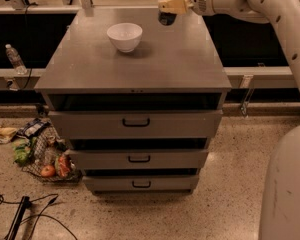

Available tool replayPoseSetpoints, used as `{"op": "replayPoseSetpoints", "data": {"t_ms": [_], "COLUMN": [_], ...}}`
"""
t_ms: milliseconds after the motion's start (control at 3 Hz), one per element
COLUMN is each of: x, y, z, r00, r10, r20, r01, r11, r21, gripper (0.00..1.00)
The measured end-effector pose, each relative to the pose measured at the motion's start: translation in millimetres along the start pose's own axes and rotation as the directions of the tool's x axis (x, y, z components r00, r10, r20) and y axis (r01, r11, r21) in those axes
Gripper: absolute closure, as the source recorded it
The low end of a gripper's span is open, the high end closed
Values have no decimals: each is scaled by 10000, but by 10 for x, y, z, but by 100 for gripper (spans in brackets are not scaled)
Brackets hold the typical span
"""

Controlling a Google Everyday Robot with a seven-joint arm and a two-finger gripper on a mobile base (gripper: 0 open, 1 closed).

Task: Pick pepsi can from white bowl and place on counter

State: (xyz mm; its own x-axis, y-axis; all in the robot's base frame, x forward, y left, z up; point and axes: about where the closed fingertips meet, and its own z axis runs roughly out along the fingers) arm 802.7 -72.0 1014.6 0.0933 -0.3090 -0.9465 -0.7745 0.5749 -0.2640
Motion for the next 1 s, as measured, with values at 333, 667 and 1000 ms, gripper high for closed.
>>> {"op": "replayPoseSetpoints", "data": {"t_ms": [333, 667, 1000], "x": [128, 119, 125], "y": [-96, 35, 391], "z": [-194, -214, -172], "r00": [9922, 9839, 9807], "r10": [1001, 1150, 985], "r20": [-748, -1371, -1686], "r01": [-1042, -1381, -1487], "r11": [9931, 9753, 9365], "r21": [-531, -1725, -3176], "gripper": [100, 100, 100]}}
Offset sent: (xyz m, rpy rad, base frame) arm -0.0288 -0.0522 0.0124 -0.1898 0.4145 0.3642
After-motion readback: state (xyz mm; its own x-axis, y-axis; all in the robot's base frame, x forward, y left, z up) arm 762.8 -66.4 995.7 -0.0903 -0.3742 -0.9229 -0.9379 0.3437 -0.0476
